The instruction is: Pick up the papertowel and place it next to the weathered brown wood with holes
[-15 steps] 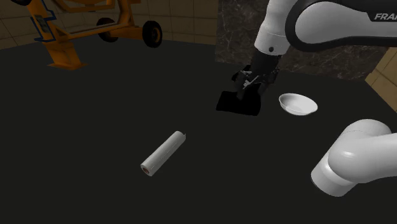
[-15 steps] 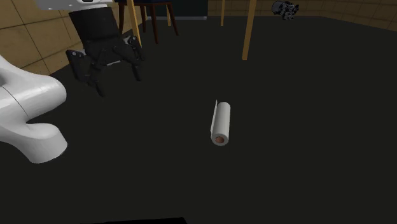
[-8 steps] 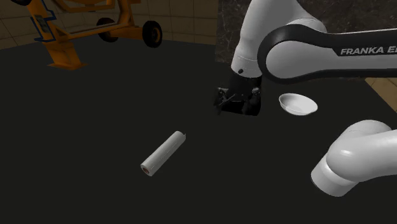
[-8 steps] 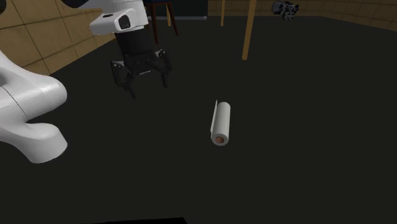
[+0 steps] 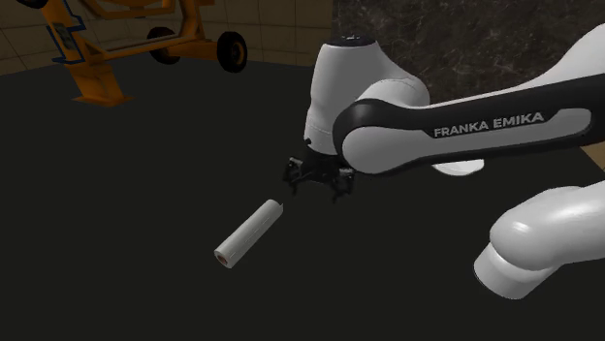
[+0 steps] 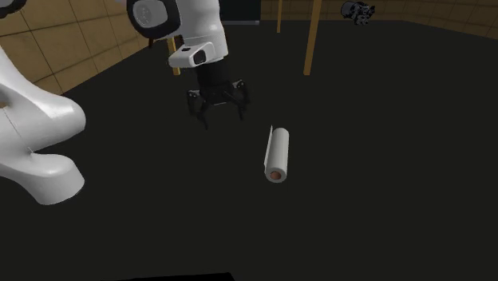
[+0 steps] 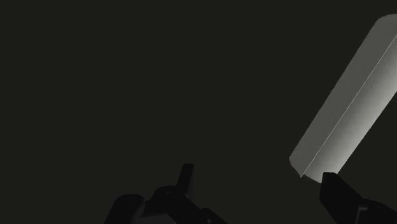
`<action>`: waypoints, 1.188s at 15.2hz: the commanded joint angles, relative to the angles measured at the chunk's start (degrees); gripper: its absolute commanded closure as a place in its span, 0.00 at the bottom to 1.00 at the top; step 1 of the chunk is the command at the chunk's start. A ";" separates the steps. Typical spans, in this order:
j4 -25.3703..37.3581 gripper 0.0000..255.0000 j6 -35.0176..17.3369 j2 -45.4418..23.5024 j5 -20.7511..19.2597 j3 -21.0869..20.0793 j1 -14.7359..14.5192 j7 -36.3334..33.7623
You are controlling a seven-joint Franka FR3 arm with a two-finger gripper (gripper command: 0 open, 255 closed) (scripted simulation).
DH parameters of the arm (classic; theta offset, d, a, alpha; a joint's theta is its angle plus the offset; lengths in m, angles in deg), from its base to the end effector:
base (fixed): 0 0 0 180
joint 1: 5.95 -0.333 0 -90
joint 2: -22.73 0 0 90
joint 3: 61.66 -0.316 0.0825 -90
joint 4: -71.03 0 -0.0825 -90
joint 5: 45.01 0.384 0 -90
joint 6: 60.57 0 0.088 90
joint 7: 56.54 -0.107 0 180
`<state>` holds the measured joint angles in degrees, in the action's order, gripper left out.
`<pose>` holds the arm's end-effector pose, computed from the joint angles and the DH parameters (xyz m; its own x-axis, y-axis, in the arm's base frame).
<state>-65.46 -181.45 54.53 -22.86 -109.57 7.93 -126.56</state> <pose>0.3475 0.2819 0.4649 0.6451 -0.7581 0.0953 -0.7469 -0.6520 -0.1306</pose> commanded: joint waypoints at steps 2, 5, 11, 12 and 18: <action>3.84 0.00 -4.25 -6.58 -2.23 -8.76 6.52 -10.99; 8.32 0.00 -7.84 -14.14 -7.91 -20.07 16.21 -23.08; 15.68 0.00 -10.87 -17.41 -11.06 -55.79 51.64 -35.23; 15.50 0.00 -11.43 -16.62 -10.02 -56.82 52.75 -34.52; 14.74 0.00 -14.49 -12.89 -5.13 -62.59 58.73 -31.22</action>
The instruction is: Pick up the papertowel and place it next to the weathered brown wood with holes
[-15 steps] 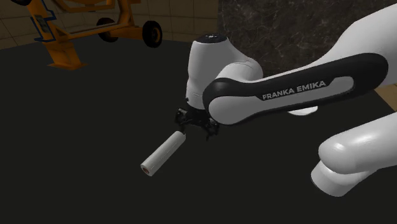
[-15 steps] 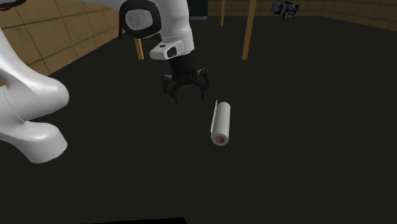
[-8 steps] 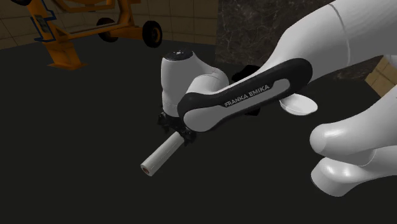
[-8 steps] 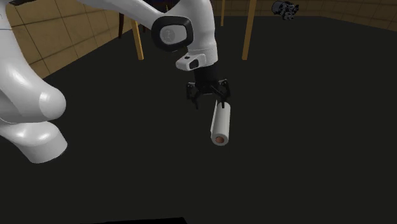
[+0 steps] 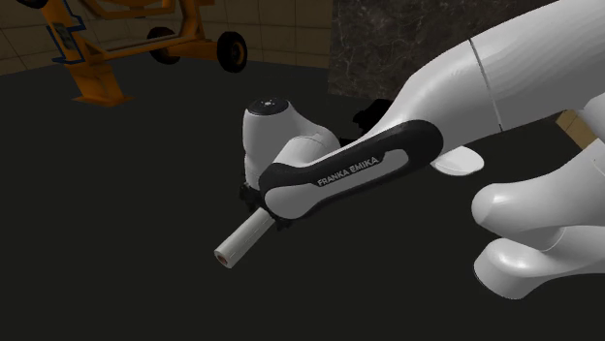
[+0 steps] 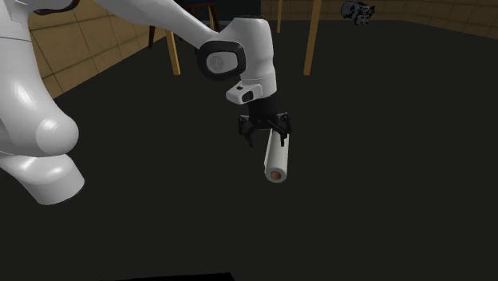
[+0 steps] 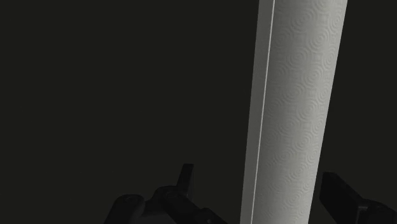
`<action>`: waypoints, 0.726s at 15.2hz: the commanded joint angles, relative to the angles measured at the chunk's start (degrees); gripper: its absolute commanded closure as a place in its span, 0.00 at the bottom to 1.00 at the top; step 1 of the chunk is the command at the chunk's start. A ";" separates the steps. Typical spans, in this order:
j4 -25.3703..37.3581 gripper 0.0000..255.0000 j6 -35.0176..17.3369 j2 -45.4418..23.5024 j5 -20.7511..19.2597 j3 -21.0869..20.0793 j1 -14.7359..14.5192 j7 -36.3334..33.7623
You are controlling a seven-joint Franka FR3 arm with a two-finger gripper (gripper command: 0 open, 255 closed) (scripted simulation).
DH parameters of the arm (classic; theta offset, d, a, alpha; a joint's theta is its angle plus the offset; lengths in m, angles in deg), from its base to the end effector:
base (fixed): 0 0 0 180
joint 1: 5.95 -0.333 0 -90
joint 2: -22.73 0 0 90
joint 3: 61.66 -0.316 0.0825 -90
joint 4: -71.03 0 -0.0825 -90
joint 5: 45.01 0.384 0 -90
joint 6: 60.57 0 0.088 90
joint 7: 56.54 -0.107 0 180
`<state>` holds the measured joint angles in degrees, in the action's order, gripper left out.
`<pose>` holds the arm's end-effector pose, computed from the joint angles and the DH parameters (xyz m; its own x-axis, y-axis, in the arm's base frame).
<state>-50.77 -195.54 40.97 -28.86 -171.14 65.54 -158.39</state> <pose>0.4342 0.3699 0.3682 0.2973 -0.9539 0.0415 -0.9398 -0.3001 -0.1638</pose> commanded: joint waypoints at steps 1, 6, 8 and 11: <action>0.05 0.00 -0.41 0.67 0.87 -1.01 1.12 0.61; 0.05 0.00 -0.41 0.67 0.88 -1.00 1.12 0.61; 0.05 1.00 -0.40 0.67 0.87 -1.00 1.11 0.60; 0.08 1.00 -0.40 0.71 0.91 -1.05 1.15 0.62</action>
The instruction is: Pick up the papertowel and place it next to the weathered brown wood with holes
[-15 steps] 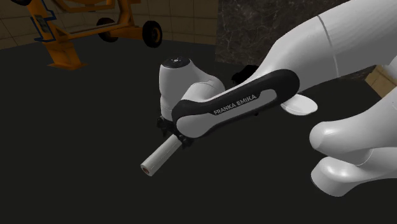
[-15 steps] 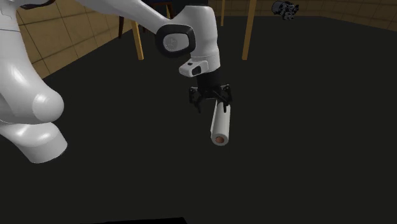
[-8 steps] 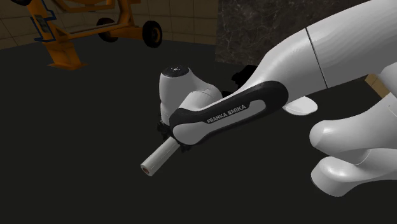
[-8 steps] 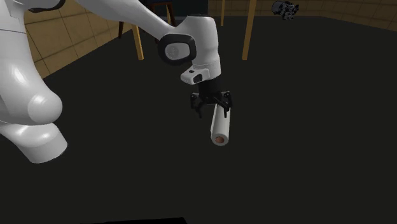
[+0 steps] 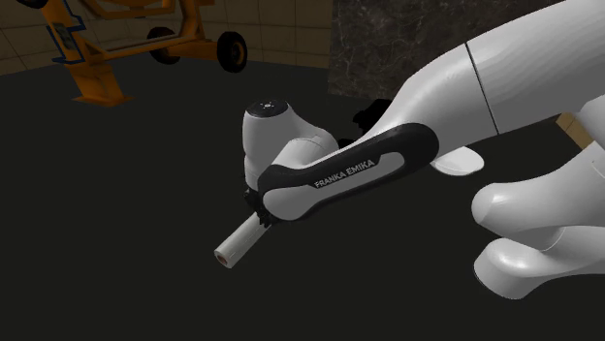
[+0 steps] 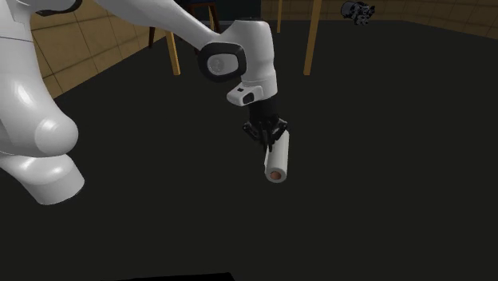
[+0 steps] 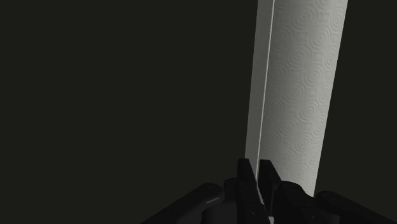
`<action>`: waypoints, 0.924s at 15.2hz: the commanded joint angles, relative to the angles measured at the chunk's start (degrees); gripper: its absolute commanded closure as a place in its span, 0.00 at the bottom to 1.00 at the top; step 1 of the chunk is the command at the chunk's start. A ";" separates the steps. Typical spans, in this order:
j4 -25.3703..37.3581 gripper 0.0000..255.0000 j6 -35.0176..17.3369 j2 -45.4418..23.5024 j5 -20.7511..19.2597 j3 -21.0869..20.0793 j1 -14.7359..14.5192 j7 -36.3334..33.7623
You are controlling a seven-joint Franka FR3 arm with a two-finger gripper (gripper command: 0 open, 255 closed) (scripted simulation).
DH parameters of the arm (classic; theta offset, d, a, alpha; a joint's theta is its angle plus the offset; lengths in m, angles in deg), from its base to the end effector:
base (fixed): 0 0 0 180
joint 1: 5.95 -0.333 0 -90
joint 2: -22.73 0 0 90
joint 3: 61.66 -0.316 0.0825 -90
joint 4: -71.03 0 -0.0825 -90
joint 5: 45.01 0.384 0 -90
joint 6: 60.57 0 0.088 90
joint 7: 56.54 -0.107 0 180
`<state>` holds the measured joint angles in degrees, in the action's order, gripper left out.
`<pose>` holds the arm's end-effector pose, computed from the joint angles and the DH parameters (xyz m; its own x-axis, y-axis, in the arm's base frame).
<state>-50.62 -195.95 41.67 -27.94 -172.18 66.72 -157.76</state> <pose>0.4363 0.3701 0.3643 0.2966 -0.9541 0.0404 -0.9398 -0.2991 -0.1651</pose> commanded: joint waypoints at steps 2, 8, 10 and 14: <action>0.00 1.00 0.05 0.07 0.05 -0.08 0.07 0.03; 0.45 1.00 1.21 -1.06 -1.46 1.64 -1.52 -0.87; 1.04 1.00 2.43 -2.10 -2.86 3.25 -3.01 -1.72; 2.40 1.00 4.95 -4.18 -5.64 6.49 -6.12 -3.40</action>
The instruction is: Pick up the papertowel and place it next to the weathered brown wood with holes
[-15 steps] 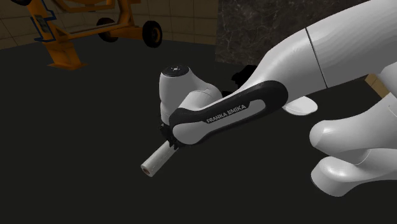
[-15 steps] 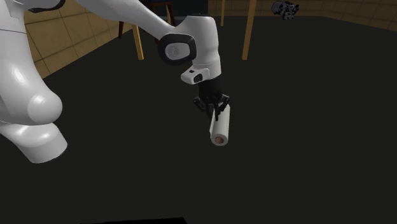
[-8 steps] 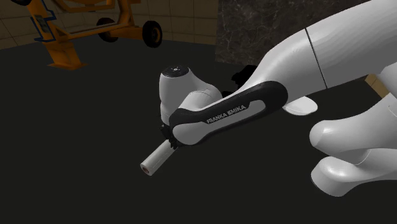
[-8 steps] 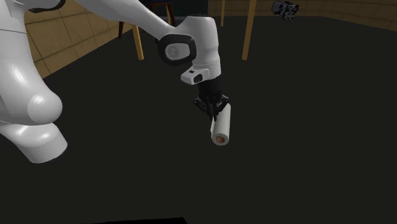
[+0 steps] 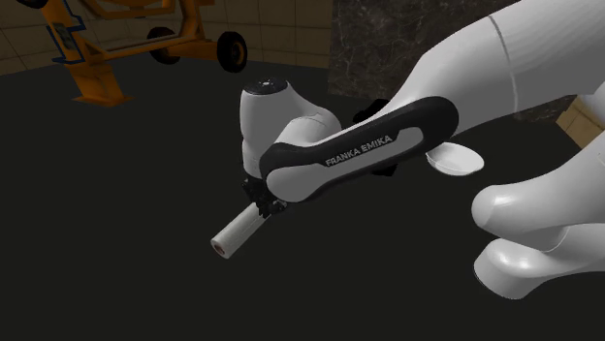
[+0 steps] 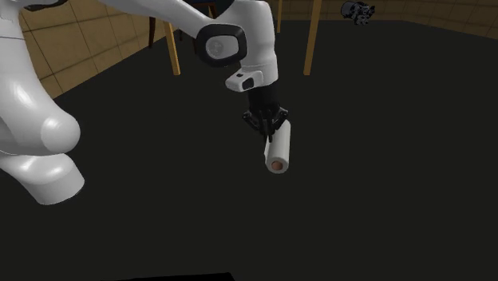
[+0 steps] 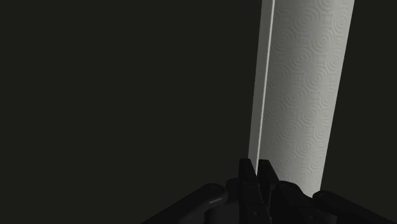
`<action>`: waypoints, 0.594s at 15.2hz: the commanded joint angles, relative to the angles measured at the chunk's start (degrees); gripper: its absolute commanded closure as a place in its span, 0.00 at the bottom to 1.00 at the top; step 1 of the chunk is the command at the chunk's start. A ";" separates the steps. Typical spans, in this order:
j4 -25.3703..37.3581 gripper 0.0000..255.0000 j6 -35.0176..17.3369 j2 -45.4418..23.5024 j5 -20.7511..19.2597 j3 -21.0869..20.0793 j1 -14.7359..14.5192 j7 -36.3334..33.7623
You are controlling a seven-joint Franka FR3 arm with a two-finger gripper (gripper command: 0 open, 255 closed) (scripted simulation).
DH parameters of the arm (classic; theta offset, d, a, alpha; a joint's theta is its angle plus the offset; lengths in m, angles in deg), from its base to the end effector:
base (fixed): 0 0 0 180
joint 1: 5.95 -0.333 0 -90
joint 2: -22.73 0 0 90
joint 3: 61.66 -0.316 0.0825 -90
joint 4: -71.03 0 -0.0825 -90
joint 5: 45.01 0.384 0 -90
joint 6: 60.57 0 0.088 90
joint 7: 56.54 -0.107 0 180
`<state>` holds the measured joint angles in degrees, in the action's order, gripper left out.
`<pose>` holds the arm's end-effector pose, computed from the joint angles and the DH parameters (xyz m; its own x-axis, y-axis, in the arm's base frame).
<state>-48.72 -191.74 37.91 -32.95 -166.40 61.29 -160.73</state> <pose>0.4358 0.3692 0.4004 0.2970 -0.9540 0.0406 -0.9399 -0.2996 -0.1639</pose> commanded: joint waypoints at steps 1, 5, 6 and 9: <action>0.88 1.00 1.39 -0.94 -1.32 1.52 -1.50 -0.85; 2.52 1.00 4.03 -3.02 -4.03 4.85 -4.86 -2.50; 2.96 1.00 4.70 -3.52 -4.67 5.72 -5.77 -2.88; 4.38 1.00 6.76 -5.03 -6.58 8.43 -8.61 -4.04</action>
<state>-44.92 -185.69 33.16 -39.14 -158.49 53.14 -164.60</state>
